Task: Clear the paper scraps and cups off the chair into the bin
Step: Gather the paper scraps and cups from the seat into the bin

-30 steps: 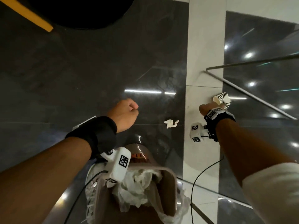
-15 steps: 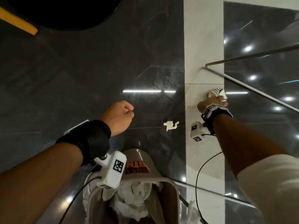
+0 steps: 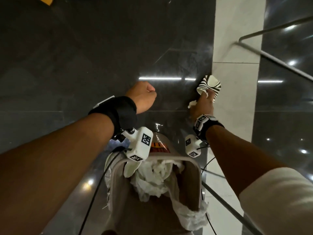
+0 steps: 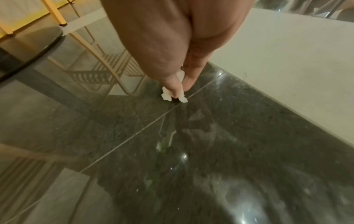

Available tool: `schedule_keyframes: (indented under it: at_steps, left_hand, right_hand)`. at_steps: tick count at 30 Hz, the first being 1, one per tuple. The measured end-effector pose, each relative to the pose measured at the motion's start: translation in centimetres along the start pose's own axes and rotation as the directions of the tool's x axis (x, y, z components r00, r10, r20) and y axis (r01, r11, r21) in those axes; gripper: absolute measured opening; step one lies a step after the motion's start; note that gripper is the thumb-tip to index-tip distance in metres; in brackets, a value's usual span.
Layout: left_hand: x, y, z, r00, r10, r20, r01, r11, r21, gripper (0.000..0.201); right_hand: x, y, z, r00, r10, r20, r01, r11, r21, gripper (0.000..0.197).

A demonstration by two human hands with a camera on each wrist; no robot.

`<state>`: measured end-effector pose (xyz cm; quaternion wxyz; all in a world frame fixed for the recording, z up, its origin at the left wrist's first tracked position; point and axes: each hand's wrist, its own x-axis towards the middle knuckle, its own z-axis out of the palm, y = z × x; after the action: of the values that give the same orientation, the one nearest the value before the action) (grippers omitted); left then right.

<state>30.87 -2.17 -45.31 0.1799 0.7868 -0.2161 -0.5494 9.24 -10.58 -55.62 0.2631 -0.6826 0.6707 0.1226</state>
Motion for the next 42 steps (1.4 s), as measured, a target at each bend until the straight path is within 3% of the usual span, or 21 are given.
schedule_keyframes:
  at_steps: [1,4,8,11,14,17,20,23,26,29,32,34,37,42]
  left_hand:
    - [-0.2,0.1,-0.2,1.0,0.008,-0.004,-0.008,1.0,0.01,0.011]
    - [-1.8,0.3,-0.9,1.0,-0.006,-0.029,0.006,1.0,0.017,0.018]
    - [-7.7,1.2,-1.7,0.999,-0.036,-0.027,0.036,0.999,0.022,0.035]
    - [-13.8,2.2,-1.6,0.999,0.029,0.038,-0.032,0.996,0.083,0.062]
    - [-19.4,3.2,-1.6,0.993,0.117,0.028,-0.119,0.99,0.08,0.095]
    - [-24.2,3.3,-1.8,0.979,0.204,0.022,-0.205,0.976,0.074,0.108]
    - [-27.6,1.8,-1.4,0.976,0.207,0.064,-0.214,0.965,0.151,0.077]
    - [-28.6,-1.2,-0.5,0.981,0.192,-0.018,-0.186,0.967,0.173,0.046]
    - [-27.9,-4.2,0.8,0.993,0.104,0.046,-0.111,0.98,0.163,0.059]
    - [-27.6,-5.8,2.0,0.989,0.127,0.075,-0.138,0.975,0.174,0.068]
    - [-28.5,-6.7,1.9,0.993,0.083,0.08,-0.094,0.983,0.155,0.063]
    - [-29.6,-6.5,1.1,0.992,0.054,0.113,-0.075,0.979,0.191,0.056]
    - [-31.2,-5.6,-0.7,0.992,0.024,0.123,-0.053,0.969,0.242,0.051]
    - [-33.0,-3.7,-3.2,0.99,0.05,0.134,-0.088,0.952,0.294,0.045]
  right_hand:
    - [0.1,-0.2,-0.7,1.0,-0.028,0.002,0.028,1.0,0.01,0.061]
    - [-0.8,-1.5,-4.4,0.999,0.052,-0.007,-0.05,0.987,0.151,0.038]
    - [-5.6,-4.5,-11.4,1.0,0.004,0.017,-0.008,0.958,0.286,0.034]
    - [-11.8,-7.5,-16.5,0.994,-0.085,0.068,0.054,0.928,0.368,0.035]
    - [-18.9,-8.5,-20.4,0.952,-0.238,0.194,0.151,0.913,0.38,0.028]
    - [-25.5,-7.4,-22.4,0.888,-0.316,0.335,0.183,0.909,0.375,0.029]
    - [-29.9,-5.8,-21.9,0.863,-0.303,0.405,0.138,0.911,0.389,0.026]
    - [-31.4,-4.8,-19.1,0.848,-0.294,0.441,0.145,0.929,0.34,0.022]
    - [-31.0,-4.1,-14.9,0.846,-0.25,0.472,0.146,0.958,0.247,0.022]
    - [-30.7,-3.7,-11.6,0.828,-0.254,0.499,0.228,0.967,0.114,0.035]
    - [-31.2,-3.0,-11.0,0.827,-0.213,0.521,0.259,0.966,-0.016,0.059]
    - [-31.8,-2.6,-11.8,0.841,-0.185,0.509,0.23,0.973,-0.027,0.064]
    - [-32.9,-2.3,-14.0,0.863,-0.193,0.466,0.232,0.972,-0.027,0.052]
    - [-35.0,-3.0,-19.1,0.853,-0.213,0.477,0.198,0.977,0.083,0.03]
